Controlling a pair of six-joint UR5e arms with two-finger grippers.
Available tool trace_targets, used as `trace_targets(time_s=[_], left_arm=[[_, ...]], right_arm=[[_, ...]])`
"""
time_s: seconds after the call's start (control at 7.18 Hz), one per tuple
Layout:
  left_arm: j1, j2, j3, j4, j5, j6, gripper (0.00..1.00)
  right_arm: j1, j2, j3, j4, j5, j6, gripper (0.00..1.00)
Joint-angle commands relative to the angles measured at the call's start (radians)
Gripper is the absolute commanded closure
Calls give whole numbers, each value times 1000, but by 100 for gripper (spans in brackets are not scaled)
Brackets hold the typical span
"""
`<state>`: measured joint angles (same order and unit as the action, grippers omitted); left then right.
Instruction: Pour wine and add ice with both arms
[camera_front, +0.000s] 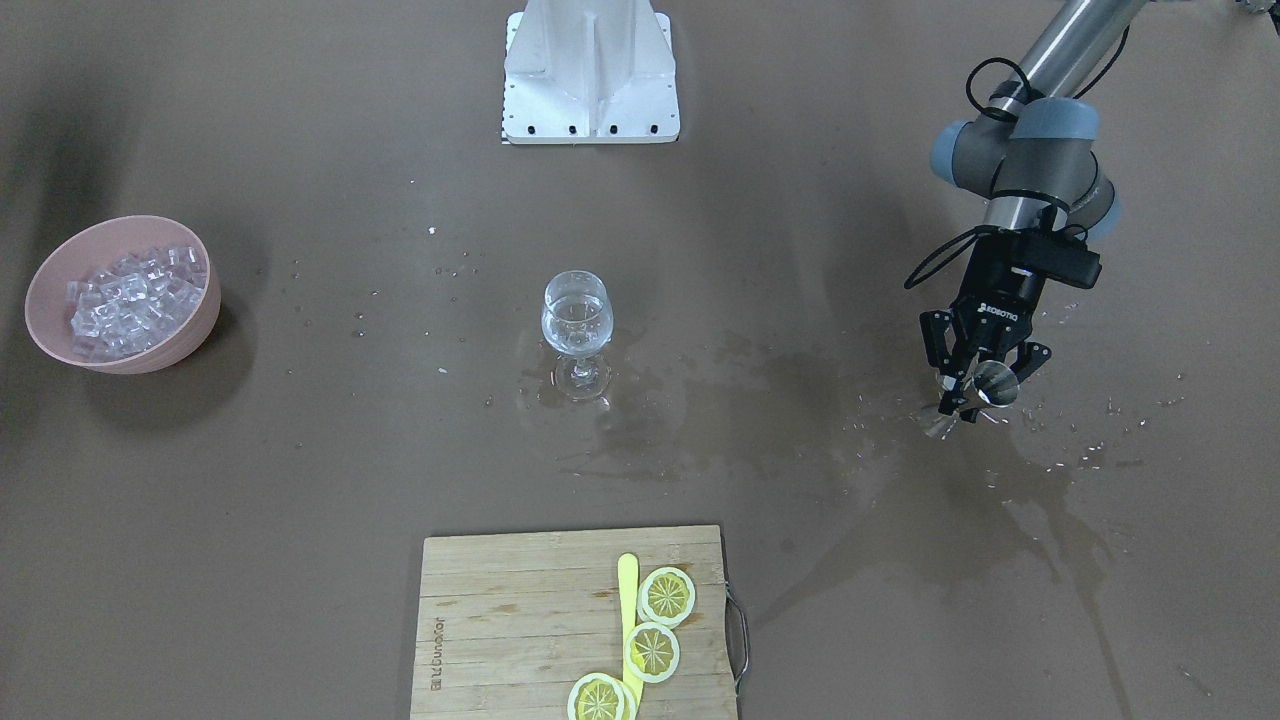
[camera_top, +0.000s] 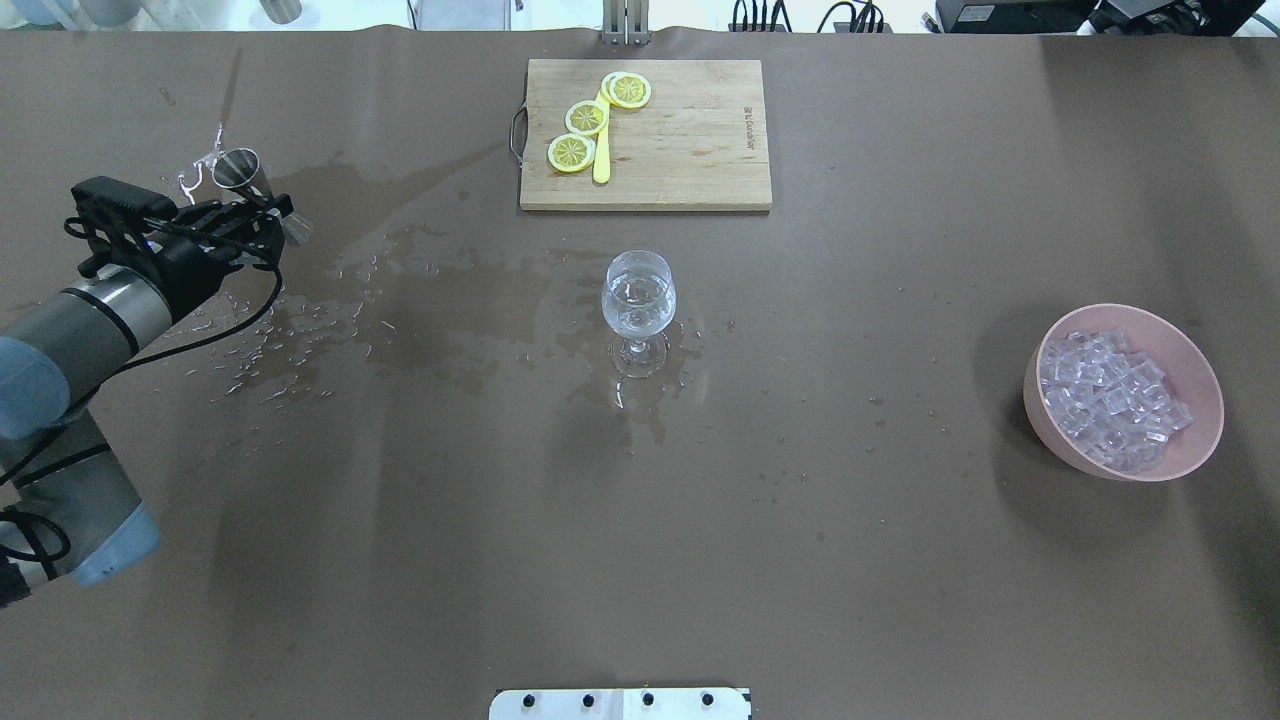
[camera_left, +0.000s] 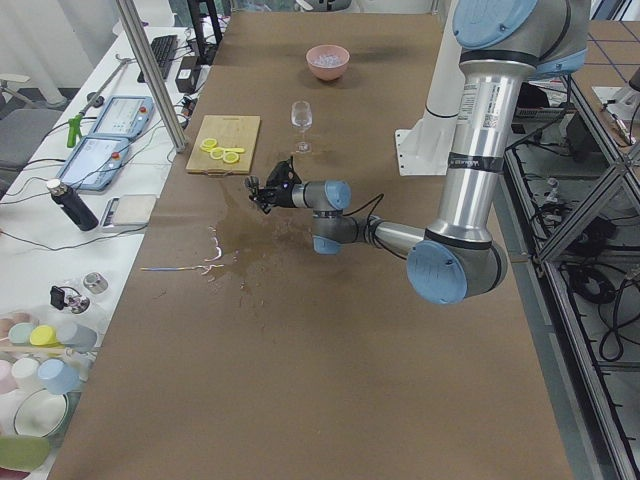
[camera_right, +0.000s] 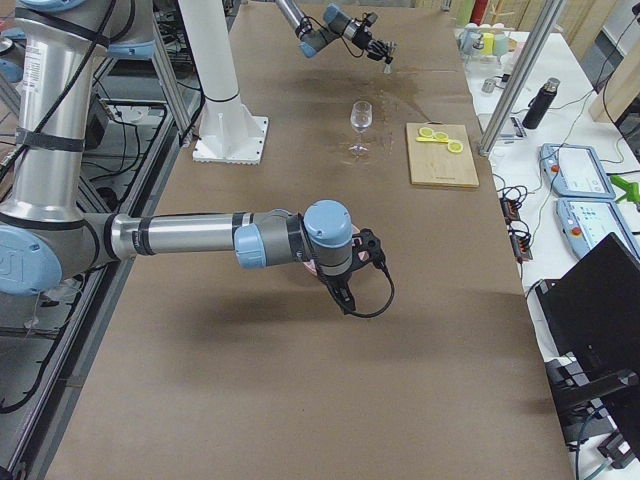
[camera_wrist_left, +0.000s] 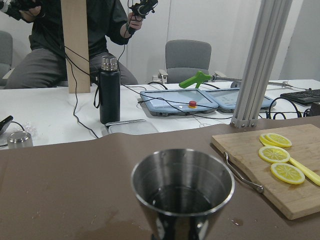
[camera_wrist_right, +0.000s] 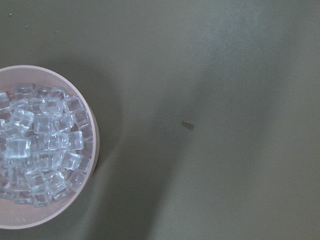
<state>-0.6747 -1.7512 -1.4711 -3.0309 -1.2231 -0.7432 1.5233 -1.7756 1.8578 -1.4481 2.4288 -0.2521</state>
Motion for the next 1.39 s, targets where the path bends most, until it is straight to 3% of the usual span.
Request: trace_targets(time_s=[0.0,0.28,0.7,1.25], left_arm=[[6,-57,-59,45,17,164,100],[67,-109,-112,112,33,194,100],[154,-108,-178,113,50,451,100],[222,-116,-204,127,74,461,100]], right_arm=[[0,-5,-3,-2,1,1,0],[0,-16,-3,-2,3,2,0],[0,-16,-9,-2,4,2,0],[0,-16,-11,-3,3,17,0]])
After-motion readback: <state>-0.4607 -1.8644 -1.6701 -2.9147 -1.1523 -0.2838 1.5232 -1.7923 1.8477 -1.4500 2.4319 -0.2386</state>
